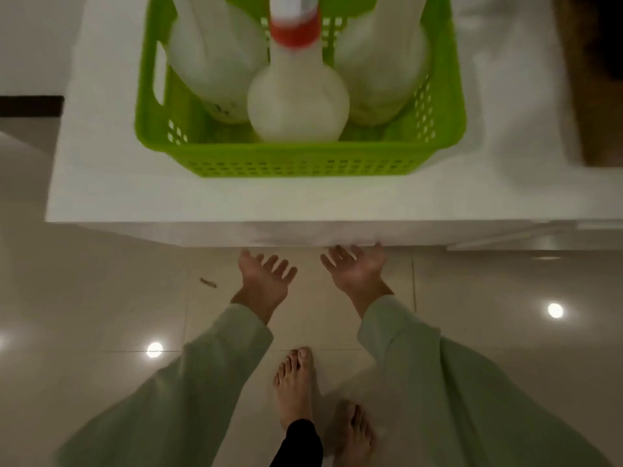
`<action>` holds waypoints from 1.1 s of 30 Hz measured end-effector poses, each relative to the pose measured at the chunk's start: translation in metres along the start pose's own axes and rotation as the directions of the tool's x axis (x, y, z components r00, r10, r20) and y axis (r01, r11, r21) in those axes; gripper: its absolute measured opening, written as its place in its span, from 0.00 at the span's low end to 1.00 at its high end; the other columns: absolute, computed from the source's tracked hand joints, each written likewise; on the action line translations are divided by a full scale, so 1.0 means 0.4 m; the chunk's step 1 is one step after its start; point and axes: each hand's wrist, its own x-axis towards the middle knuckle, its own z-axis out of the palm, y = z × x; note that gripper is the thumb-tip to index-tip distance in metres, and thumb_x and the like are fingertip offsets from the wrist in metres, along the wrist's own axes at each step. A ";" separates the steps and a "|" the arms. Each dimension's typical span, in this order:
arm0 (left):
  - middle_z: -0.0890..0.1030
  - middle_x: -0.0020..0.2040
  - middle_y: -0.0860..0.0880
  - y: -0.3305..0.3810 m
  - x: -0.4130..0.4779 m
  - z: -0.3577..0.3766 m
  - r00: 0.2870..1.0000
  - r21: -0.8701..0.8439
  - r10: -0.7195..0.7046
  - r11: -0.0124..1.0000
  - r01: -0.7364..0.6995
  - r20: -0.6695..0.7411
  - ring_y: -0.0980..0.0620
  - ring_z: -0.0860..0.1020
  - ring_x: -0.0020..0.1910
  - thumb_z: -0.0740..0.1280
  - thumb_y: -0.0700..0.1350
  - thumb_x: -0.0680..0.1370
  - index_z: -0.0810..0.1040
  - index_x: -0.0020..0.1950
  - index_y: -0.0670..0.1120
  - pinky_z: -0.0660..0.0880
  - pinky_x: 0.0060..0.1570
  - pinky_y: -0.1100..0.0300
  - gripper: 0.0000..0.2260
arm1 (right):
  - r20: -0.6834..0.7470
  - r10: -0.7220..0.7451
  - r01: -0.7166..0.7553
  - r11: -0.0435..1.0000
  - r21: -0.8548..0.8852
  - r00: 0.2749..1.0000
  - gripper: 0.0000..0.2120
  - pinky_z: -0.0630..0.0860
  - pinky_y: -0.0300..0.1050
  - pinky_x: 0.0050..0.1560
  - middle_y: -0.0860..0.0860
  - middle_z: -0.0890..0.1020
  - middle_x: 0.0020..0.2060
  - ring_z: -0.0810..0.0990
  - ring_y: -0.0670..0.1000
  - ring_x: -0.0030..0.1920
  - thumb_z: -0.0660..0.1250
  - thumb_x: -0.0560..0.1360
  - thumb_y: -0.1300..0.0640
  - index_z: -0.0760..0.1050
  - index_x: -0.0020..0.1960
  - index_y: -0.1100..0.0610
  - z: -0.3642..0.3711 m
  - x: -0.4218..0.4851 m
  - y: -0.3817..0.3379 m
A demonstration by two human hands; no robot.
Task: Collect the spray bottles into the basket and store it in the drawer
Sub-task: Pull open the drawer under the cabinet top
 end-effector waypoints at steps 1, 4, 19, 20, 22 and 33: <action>0.64 0.77 0.43 -0.004 0.034 0.017 1.000 -0.030 0.001 1.000 0.000 0.013 0.39 0.64 0.75 0.49 0.59 0.82 0.58 0.79 0.47 0.60 0.74 0.40 0.28 | 0.019 0.006 -0.007 1.000 0.030 1.000 0.34 0.59 0.65 0.76 0.62 0.68 0.73 0.68 0.63 0.74 0.49 0.81 0.36 0.60 0.77 0.58 0.002 0.035 0.003; 0.71 0.72 0.42 -0.008 0.098 0.053 0.998 -0.148 0.000 0.989 0.010 0.064 0.40 0.69 0.71 0.49 0.61 0.79 0.67 0.73 0.47 0.61 0.73 0.39 0.28 | 0.072 -0.006 0.000 0.997 0.083 0.997 0.38 0.57 0.67 0.76 0.60 0.69 0.73 0.67 0.64 0.74 0.48 0.78 0.30 0.63 0.75 0.57 -0.010 0.105 0.012; 0.72 0.70 0.38 -0.076 -0.041 -0.098 0.986 -0.035 -0.008 0.999 0.014 0.164 0.35 0.72 0.68 0.54 0.57 0.82 0.64 0.75 0.43 0.66 0.71 0.39 0.26 | 0.120 -0.007 0.021 0.994 -0.110 0.993 0.23 0.71 0.65 0.69 0.67 0.73 0.68 0.76 0.67 0.65 0.60 0.83 0.46 0.67 0.69 0.62 -0.143 -0.081 0.027; 0.75 0.68 0.39 -0.090 -0.092 -0.115 0.989 0.136 0.038 0.989 -0.057 0.141 0.37 0.74 0.67 0.57 0.53 0.83 0.67 0.74 0.43 0.69 0.69 0.41 0.22 | 0.088 -0.064 0.088 0.949 -0.304 0.994 0.16 0.75 0.63 0.66 0.67 0.76 0.66 0.78 0.66 0.62 0.61 0.83 0.52 0.70 0.65 0.62 -0.153 -0.137 0.034; 0.82 0.60 0.45 -0.118 -0.206 -0.153 0.940 0.498 0.294 0.797 -0.342 0.176 0.45 0.80 0.59 0.61 0.44 0.82 0.75 0.67 0.47 0.77 0.61 0.51 0.14 | 0.162 -0.362 0.373 0.652 -0.660 0.918 0.06 0.81 0.58 0.57 0.60 0.83 0.56 0.83 0.61 0.55 0.64 0.80 0.61 0.76 0.56 0.59 -0.170 -0.260 0.052; 0.69 0.74 0.44 -0.049 -0.460 -0.143 0.390 0.546 0.391 -0.686 -0.480 0.834 0.45 0.63 0.76 0.61 0.45 0.81 0.66 0.75 0.45 0.56 0.76 0.45 0.22 | 0.867 -0.200 0.340 -0.861 -0.377 0.456 0.21 0.59 0.57 0.76 0.55 0.75 0.66 0.70 0.57 0.70 0.60 0.81 0.55 0.68 0.74 0.55 -0.092 -0.511 0.036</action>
